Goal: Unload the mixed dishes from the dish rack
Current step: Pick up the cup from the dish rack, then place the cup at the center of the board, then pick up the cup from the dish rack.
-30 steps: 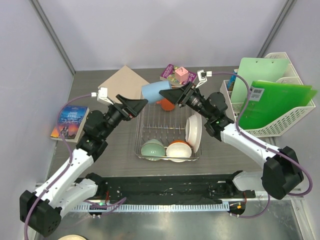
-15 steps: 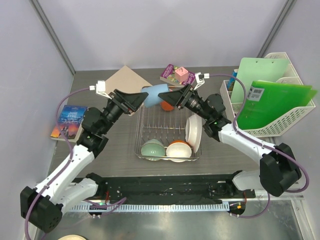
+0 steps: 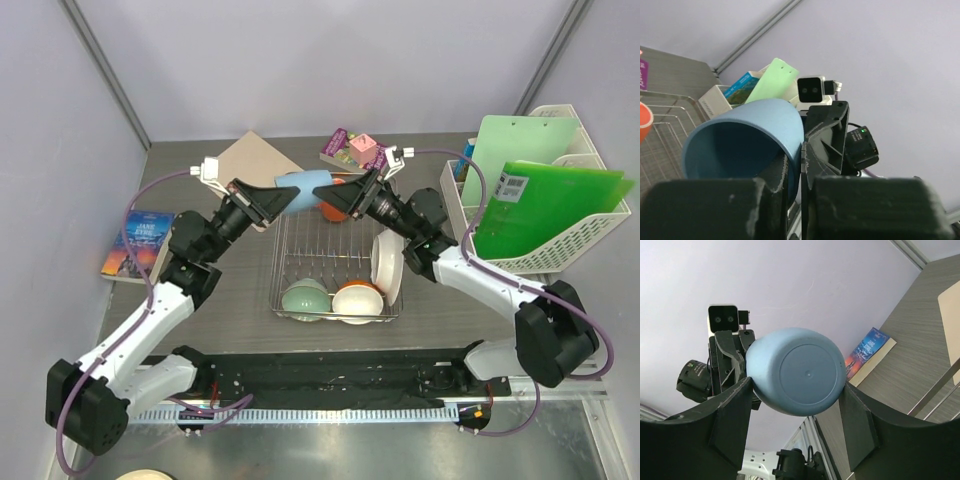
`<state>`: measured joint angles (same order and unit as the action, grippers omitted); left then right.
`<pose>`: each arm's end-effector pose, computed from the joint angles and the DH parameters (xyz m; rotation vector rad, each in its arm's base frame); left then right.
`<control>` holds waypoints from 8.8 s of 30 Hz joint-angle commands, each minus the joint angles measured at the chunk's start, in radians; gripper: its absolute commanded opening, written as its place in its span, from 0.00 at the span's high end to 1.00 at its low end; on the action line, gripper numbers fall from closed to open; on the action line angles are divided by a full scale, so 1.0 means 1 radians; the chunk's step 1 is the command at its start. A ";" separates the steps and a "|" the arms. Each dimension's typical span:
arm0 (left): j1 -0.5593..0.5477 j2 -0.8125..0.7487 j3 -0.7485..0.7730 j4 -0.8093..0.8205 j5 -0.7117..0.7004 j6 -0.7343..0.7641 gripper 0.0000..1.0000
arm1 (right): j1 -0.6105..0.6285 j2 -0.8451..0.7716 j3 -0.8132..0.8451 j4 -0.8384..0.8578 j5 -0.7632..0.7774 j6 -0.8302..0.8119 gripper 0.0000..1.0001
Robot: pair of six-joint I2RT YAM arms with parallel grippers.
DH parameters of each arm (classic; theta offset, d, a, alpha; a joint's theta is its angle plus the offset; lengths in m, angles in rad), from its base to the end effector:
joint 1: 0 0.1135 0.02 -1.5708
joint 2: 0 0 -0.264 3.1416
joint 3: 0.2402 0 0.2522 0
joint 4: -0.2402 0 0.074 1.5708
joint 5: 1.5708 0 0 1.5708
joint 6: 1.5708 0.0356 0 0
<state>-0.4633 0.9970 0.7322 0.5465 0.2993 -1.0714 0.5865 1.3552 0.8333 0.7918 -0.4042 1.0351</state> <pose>0.2034 -0.1133 0.3590 -0.1547 1.4529 -1.4787 0.2493 0.1825 0.3297 -0.0588 1.5186 1.6050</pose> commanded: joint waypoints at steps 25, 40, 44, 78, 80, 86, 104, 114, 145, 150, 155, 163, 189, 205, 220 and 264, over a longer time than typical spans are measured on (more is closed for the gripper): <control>0.379 0.873 1.186 -1.477 -0.689 0.372 1.00 | 0.108 -0.260 0.179 -1.082 0.829 -0.535 0.00; 0.414 1.160 1.284 -1.452 -0.661 0.375 1.00 | 0.107 -0.228 0.142 -1.056 0.789 -0.547 0.00; 0.414 1.189 1.277 -1.455 -0.660 0.376 1.00 | 0.107 -0.208 0.142 -1.051 0.788 -0.549 0.00; 0.393 0.771 1.199 -1.404 -0.635 0.327 0.26 | 0.107 -0.174 0.130 -1.013 0.817 -0.578 0.00; 0.349 0.700 1.144 -1.332 -0.640 0.327 0.23 | 0.108 -0.160 0.109 -0.981 0.837 -0.573 0.00; 0.141 0.456 0.825 -1.145 -0.652 0.367 0.01 | 0.113 -0.044 0.209 -0.922 0.809 -0.592 0.01; 0.005 0.121 0.417 -1.031 -0.629 0.422 0.00 | 0.145 0.446 0.702 -1.066 0.946 -0.872 0.00; 0.005 0.135 0.409 -1.027 -0.611 0.423 0.00 | 0.096 0.596 0.803 -1.057 0.907 -0.899 0.00; 0.005 0.132 0.335 -1.007 -0.572 0.389 0.00 | 0.041 0.628 0.748 -1.000 0.786 -0.843 0.81; 0.005 0.140 0.332 -0.997 -0.568 0.380 0.00 | 0.047 0.538 0.696 -0.991 0.775 -0.822 0.99; 0.005 0.155 0.337 -0.988 -0.565 0.369 0.00 | 0.053 0.417 0.661 -0.993 0.733 -0.790 0.99; 0.006 0.152 0.305 -0.892 -0.508 0.297 0.00 | 0.001 0.200 0.483 -0.745 0.377 -0.546 0.99; 0.022 0.112 -0.152 0.329 -0.123 -0.096 0.15 | -0.074 0.133 0.029 0.242 0.016 0.115 0.99; 0.018 0.229 -0.099 0.394 0.024 -0.139 0.39 | -0.048 0.162 0.039 0.228 -0.011 0.106 0.99; 0.012 0.292 -0.045 0.330 0.133 -0.136 0.99 | -0.022 0.111 0.066 0.074 0.001 -0.006 0.99; 0.017 0.271 -0.083 0.300 0.133 -0.125 0.56 | -0.022 0.050 0.033 0.081 -0.010 -0.001 0.99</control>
<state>-0.4492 1.2335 0.5900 0.8001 0.4213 -1.1965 0.5556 1.4635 0.8490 0.7177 -0.3855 1.0016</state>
